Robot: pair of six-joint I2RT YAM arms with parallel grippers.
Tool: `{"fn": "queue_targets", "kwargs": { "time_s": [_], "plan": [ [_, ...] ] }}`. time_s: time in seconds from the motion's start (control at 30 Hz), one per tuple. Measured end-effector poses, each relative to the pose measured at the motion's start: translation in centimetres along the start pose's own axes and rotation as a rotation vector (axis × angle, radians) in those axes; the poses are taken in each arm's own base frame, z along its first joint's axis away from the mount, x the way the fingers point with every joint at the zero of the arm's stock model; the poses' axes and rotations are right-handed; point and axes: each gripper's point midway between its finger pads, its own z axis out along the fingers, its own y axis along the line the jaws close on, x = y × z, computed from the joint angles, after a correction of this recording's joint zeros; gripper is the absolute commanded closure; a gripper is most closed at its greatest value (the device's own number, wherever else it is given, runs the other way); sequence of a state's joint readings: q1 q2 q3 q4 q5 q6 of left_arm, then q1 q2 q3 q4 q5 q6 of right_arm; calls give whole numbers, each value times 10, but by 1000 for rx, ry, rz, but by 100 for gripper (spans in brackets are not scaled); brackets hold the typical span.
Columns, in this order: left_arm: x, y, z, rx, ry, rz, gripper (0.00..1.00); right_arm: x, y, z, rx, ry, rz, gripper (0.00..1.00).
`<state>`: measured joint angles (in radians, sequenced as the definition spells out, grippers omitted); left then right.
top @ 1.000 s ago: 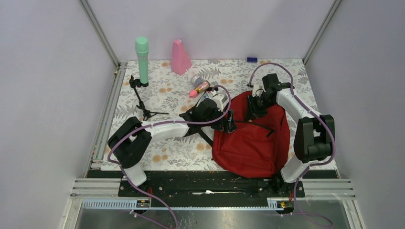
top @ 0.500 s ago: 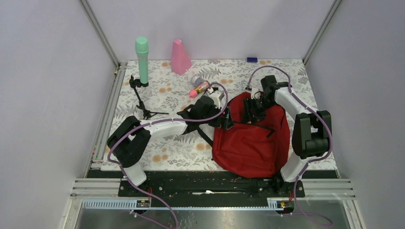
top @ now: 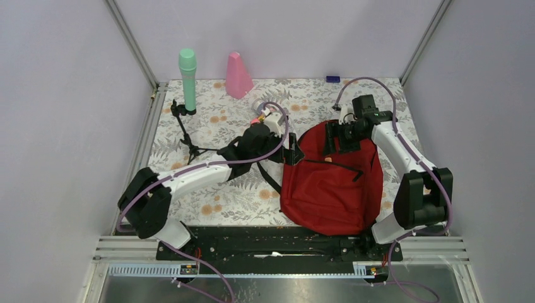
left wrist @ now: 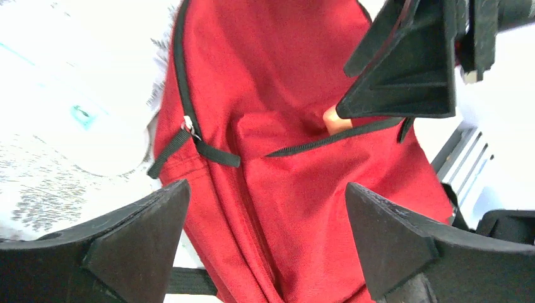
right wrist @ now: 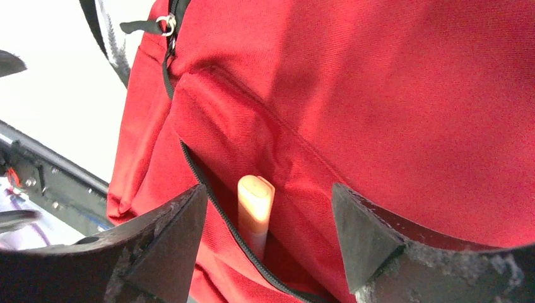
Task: Pack the student bag
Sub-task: Place the stationery in the student bag.
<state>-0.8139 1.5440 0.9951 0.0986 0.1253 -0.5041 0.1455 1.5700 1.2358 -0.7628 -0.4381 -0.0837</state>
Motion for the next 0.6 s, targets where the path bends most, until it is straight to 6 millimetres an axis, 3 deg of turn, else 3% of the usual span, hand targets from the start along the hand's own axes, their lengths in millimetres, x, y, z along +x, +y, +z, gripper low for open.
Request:
{"fn": "queue_targets", "kwargs": {
  "time_s": [0.13,0.23,0.37,0.47,0.6],
  "plan": [
    [-26,2,-19,-28,-74,-1,2,-11,-6,-14,76,-102,-3,21],
    [-32,17,-23,-84,-87,-25,3,-20,-9,-25,119,-176,6,21],
    [-23,49,-17,-205,-48,-90,10,-28,-12,-44,188,-289,26,21],
    [-12,71,-8,-282,-10,-137,20,-34,-13,-64,239,-382,35,21],
    [2,94,11,-374,39,-189,23,-41,-11,-88,278,-481,37,21]
  ]
}}
